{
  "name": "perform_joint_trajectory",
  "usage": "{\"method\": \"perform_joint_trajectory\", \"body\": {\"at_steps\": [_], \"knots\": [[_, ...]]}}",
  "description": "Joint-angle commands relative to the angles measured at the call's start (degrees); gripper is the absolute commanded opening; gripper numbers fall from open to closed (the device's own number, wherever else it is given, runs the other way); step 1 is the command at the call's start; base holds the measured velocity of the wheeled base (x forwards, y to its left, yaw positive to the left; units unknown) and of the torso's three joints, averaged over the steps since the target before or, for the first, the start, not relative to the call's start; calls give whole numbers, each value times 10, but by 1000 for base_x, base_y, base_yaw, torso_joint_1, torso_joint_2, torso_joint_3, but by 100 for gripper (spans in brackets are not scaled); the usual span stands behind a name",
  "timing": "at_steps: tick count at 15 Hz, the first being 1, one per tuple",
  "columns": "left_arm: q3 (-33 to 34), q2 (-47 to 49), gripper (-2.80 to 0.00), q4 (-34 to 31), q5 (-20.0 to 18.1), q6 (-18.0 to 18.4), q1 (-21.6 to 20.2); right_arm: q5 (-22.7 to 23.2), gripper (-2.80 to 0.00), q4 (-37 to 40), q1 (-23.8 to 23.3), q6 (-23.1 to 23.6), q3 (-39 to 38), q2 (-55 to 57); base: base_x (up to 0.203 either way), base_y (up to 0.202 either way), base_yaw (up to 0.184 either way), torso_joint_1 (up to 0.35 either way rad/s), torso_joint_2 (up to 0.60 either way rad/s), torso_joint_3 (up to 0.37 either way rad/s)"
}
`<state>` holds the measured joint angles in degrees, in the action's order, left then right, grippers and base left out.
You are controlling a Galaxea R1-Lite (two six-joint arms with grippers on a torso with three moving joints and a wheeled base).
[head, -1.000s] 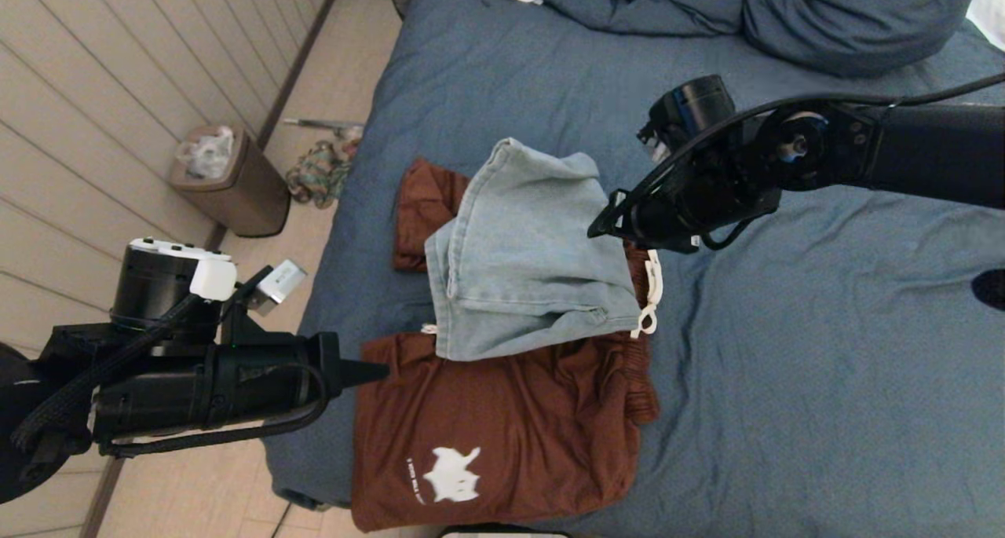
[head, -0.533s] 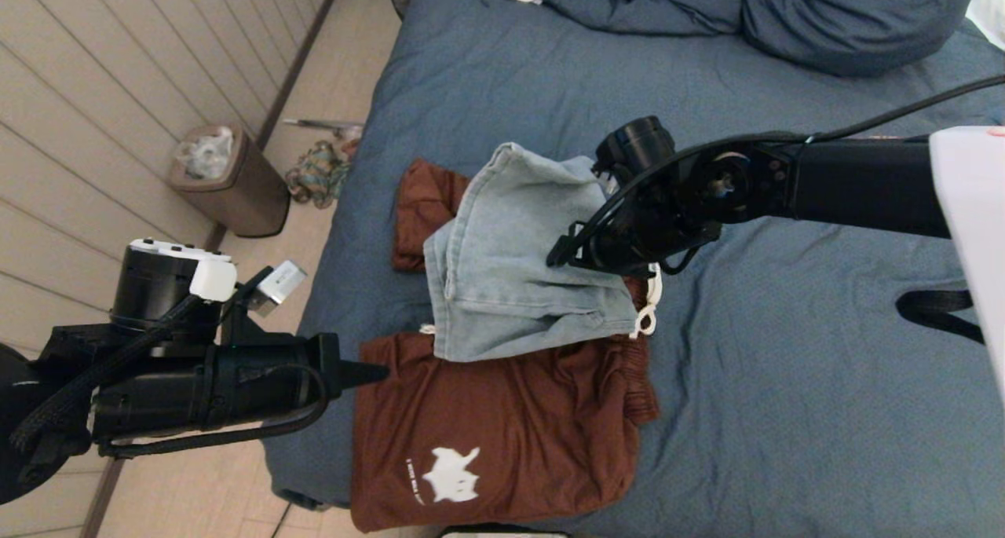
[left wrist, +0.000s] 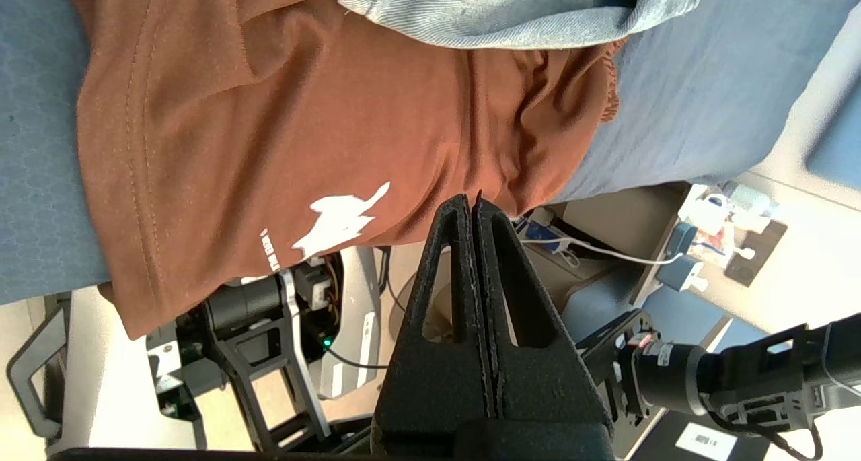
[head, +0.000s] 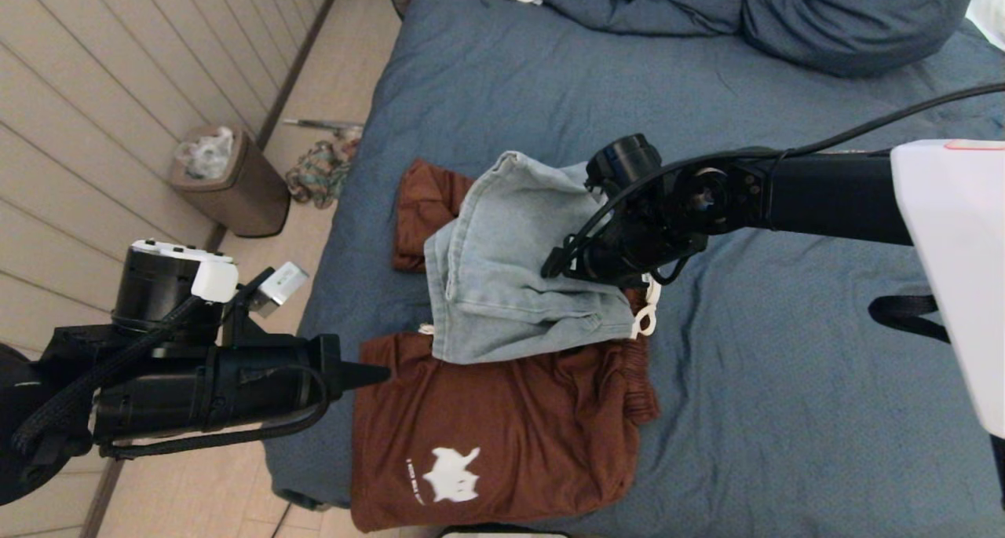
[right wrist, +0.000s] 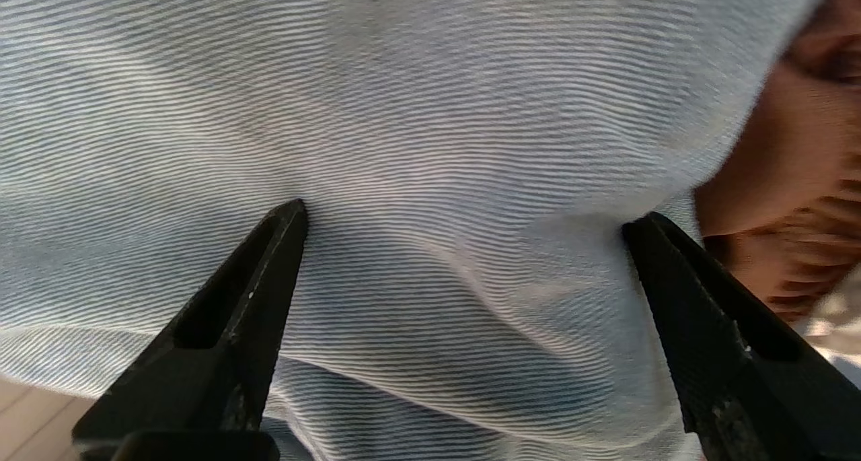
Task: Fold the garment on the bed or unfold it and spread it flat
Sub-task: Fold the brown shorts
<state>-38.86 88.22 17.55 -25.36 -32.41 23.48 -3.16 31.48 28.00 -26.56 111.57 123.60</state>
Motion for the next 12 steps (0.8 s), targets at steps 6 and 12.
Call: {"method": "perform_joint_trajectory", "body": {"at_steps": [6, 12], "knots": [[0, 0, -280, 1, -2, -4, 1, 0, -280, 3, 3, -6, 0, 22, 0, 0, 0, 0, 0, 0], [2, -4, -280, 1, -3, -3, 1, -2, -280, 2, 5, -5, 0, 22, 0, 0, 0, 0, 0, 0]]}}
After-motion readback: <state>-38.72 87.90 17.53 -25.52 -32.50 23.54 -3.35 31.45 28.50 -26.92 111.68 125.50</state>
